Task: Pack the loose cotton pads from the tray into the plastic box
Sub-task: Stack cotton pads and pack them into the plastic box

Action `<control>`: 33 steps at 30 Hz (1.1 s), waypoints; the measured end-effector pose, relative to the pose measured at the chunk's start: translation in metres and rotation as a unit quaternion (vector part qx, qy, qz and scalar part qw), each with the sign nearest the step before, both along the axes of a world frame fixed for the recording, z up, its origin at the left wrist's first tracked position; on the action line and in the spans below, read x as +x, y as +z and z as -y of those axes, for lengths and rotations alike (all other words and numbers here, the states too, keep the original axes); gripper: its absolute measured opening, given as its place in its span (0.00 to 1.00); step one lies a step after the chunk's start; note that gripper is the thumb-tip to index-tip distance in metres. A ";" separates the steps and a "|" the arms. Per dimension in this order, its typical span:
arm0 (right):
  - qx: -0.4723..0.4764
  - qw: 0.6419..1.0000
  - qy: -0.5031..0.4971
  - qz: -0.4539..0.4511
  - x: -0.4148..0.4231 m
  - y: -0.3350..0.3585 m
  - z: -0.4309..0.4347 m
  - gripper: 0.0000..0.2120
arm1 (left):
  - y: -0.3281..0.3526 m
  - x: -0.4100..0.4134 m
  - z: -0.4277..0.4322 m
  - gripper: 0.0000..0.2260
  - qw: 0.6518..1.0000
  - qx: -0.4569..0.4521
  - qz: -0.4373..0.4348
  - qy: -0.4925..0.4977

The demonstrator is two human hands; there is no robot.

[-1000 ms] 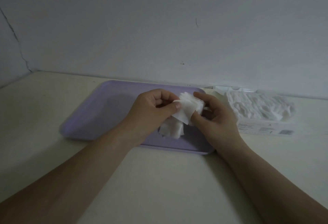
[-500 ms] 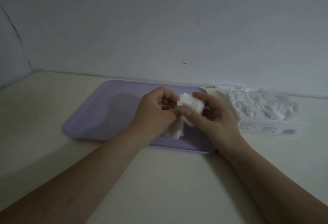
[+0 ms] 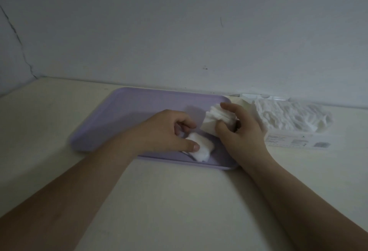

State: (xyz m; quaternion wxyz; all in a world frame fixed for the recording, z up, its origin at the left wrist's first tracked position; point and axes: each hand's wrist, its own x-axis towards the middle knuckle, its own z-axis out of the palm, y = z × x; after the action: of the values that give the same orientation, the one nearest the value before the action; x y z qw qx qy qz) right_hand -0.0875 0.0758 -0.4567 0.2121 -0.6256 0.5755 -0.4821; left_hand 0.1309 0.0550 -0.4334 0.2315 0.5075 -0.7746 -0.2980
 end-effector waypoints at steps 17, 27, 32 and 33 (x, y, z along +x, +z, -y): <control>0.016 0.996 0.069 0.055 -0.001 0.002 -0.001 0.21 | -0.003 -0.004 -0.002 0.08 0.951 0.067 -0.303 0.016; 0.031 0.992 0.097 0.079 -0.005 -0.003 0.006 0.21 | 0.000 -0.011 -0.007 0.09 0.950 0.050 -0.308 0.027; 0.038 0.989 0.112 0.092 -0.005 -0.003 0.006 0.21 | -0.005 -0.014 -0.006 0.08 0.963 -0.007 -0.267 0.031; 0.041 0.988 0.116 0.097 -0.005 -0.003 0.006 0.21 | -0.005 -0.014 -0.005 0.09 0.965 -0.018 -0.258 0.033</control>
State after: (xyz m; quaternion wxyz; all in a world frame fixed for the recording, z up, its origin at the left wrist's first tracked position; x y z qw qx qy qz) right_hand -0.0920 0.0699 -0.4594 0.3464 -0.6292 0.4954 -0.4886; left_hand 0.1167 0.0600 -0.4387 0.4425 0.4346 -0.6762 -0.3975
